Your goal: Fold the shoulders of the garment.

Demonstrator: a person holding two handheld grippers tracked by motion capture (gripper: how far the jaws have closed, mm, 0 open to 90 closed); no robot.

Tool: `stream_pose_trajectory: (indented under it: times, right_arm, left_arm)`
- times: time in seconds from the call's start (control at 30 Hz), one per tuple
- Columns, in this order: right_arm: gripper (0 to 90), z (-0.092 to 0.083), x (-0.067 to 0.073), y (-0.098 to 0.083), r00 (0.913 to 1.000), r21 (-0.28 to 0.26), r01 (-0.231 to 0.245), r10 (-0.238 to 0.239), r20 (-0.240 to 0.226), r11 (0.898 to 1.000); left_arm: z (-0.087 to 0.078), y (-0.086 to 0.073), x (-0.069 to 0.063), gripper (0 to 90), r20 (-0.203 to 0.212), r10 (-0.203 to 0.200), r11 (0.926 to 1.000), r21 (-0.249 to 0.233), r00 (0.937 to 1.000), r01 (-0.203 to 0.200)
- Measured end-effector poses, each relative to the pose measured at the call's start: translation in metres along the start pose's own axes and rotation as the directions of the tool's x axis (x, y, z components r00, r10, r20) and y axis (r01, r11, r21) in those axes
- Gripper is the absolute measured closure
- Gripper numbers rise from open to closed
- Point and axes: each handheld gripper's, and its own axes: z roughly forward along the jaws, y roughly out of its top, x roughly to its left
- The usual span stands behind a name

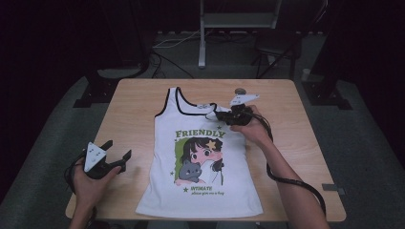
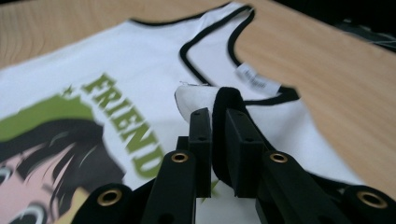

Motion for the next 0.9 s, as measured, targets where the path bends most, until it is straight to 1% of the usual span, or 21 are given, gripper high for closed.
stream_pose_trajectory:
  times: [0.1, 0.3, 0.33, 0.47, 0.53, 0.57, 0.63, 0.7, 0.8, 0.9]
  right_arm:
    - [80.1, 0.001, 0.006, -0.007, 0.9997, 0.018, 0.021, -0.021, -0.013, 1.000]
    - [78.0, 0.001, 0.018, -0.019, 0.9982, 0.046, 0.039, -0.037, -0.046, 0.998]
    - [77.7, 0.002, 0.019, -0.021, 0.9976, 0.049, 0.048, -0.046, -0.051, 0.998]
    - [76.1, 0.001, 0.027, -0.026, 0.9951, 0.062, 0.062, -0.057, -0.080, 0.996]
    - [75.0, 0.001, 0.029, -0.027, 0.9942, 0.063, 0.072, -0.066, -0.085, 0.995]
    - [74.3, 0.001, 0.031, -0.028, 0.9946, 0.064, 0.067, -0.062, -0.083, 0.996]
    - [72.2, -0.001, 0.031, -0.027, 0.9948, 0.059, 0.076, -0.072, -0.072, 0.995]
    - [68.1, -0.001, 0.031, -0.026, 0.9963, 0.057, 0.066, -0.062, -0.059, 0.996]
    - [64.4, 0.002, 0.031, -0.026, 0.9970, 0.068, 0.055, -0.051, -0.058, 0.996]
    - [62.7, 0.008, 0.031, -0.026, 0.9981, 0.071, 0.024, -0.020, -0.059, 0.997]
  left_arm:
    - [0.000, 0.000, -0.001, 21.4, 0.002, -0.001, 1.0000, -0.003, 1.0000, 0.001]
    - [0.000, 0.000, -0.001, 21.4, 0.000, 0.007, 1.0000, -0.005, 1.0000, -0.007]
    - [0.000, 0.000, -0.001, 21.4, -0.001, 0.008, 1.0000, -0.003, 1.0000, -0.008]
    - [0.000, 0.000, -0.002, 21.4, 0.003, 0.004, 1.0000, -0.005, 1.0000, -0.004]
    - [0.000, 0.001, -0.002, 21.4, 0.004, 0.005, 1.0000, -0.004, 1.0000, -0.005]
    - [0.000, 0.001, -0.003, 21.4, 0.004, 0.005, 1.0000, -0.004, 1.0000, -0.005]
    - [0.000, 0.001, -0.003, 21.4, 0.005, 0.005, 1.0000, -0.004, 1.0000, -0.005]
    - [0.000, 0.001, -0.003, 21.4, 0.005, 0.006, 1.0000, -0.005, 1.0000, -0.006]
    - [0.001, 0.001, -0.003, 21.4, 0.005, 0.005, 1.0000, -0.004, 1.0000, -0.005]
    - [0.000, 0.000, -0.003, 21.4, 0.006, 0.005, 1.0000, -0.009, 1.0000, -0.005]
